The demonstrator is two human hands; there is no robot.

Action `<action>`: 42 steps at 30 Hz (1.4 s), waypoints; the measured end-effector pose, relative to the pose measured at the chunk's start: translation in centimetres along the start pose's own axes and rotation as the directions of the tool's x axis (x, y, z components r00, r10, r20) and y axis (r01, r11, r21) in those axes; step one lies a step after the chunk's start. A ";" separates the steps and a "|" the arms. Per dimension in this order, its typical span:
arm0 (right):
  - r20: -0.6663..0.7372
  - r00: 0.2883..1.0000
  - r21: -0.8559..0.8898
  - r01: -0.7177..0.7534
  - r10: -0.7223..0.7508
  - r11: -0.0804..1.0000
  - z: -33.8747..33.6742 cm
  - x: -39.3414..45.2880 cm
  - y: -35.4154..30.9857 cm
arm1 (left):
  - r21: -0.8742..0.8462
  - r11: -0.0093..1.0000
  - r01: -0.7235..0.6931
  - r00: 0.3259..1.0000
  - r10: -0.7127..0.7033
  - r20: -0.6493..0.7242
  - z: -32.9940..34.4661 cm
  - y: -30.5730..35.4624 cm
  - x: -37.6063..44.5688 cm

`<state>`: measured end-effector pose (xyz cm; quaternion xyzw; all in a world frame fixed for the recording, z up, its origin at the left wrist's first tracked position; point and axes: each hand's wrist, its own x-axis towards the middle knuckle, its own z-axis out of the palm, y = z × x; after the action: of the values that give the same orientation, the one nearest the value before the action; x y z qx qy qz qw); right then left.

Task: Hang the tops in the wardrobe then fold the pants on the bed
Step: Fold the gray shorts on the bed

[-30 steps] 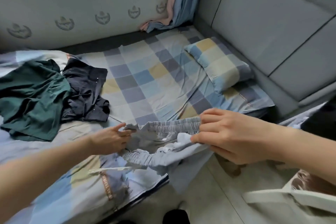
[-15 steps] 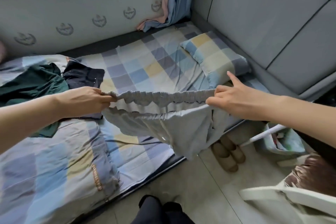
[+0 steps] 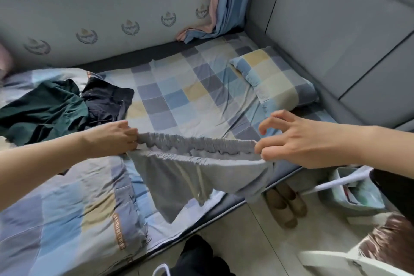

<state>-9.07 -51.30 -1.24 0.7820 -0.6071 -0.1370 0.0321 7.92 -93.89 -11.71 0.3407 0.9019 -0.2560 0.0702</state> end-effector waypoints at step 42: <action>0.392 0.786 0.879 -0.473 0.478 0.056 18.9 0.2 19.6 | -0.633 -0.686 0.358 0.375 -0.515 0.771 2.0 5.4 7.6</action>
<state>-32.21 -54.43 -15.22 0.3893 -0.7795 0.2794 -0.4033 5.58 -87.08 -17.99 -0.4055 0.7342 0.5377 0.0854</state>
